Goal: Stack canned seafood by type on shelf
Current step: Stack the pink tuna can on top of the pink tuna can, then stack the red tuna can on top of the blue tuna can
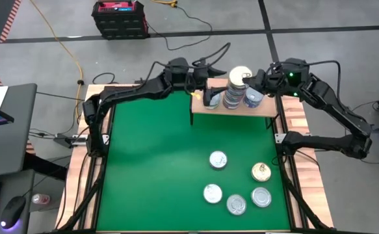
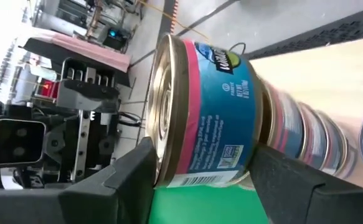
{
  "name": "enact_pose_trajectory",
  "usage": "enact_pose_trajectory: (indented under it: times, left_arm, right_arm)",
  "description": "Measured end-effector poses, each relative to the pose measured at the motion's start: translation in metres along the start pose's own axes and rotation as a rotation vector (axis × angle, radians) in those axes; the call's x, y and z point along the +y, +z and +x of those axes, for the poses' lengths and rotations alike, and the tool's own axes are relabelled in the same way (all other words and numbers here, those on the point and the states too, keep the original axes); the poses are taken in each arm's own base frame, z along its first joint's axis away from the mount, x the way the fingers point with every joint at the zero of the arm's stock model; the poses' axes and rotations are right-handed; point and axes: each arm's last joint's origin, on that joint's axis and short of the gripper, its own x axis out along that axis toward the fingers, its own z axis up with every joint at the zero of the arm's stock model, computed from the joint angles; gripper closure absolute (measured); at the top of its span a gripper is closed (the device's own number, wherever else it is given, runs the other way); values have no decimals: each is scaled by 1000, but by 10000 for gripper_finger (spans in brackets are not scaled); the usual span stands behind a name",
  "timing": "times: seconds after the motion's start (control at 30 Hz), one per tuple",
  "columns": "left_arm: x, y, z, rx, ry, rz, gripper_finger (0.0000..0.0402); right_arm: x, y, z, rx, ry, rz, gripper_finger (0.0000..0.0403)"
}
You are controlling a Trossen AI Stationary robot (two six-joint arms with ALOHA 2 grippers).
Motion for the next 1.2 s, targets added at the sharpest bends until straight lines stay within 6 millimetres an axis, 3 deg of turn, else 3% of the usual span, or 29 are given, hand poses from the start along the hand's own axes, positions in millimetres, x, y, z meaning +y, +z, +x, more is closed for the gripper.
enact_pose_trajectory:
  times: [0.73, 0.83, 0.9, 1.0, 1.1, 1.2]
  left_arm:
    - [2, 3, -1, -27, -25, -35, 111]
    - [0, 13, -9, -15, -86, -71, 111]
    - [-9, 28, -18, -4, -91, -22, 111]
    - [-34, 39, -27, 75, -118, 35, 111]
    - [-62, 28, -23, 178, -201, 2, 111]
    - [-90, 6, -19, 209, -243, -60, 123]
  right_arm:
    - [17, 6, -19, 177, 3, 57, 132]
    - [29, 4, -38, 239, 111, 27, 132]
    - [36, -2, -51, 296, 166, -30, 132]
    - [31, -20, -53, 376, 81, -131, 132]
    - [24, -41, -38, 373, -23, -252, 132]
    - [17, -69, -16, 403, 4, -329, 132]
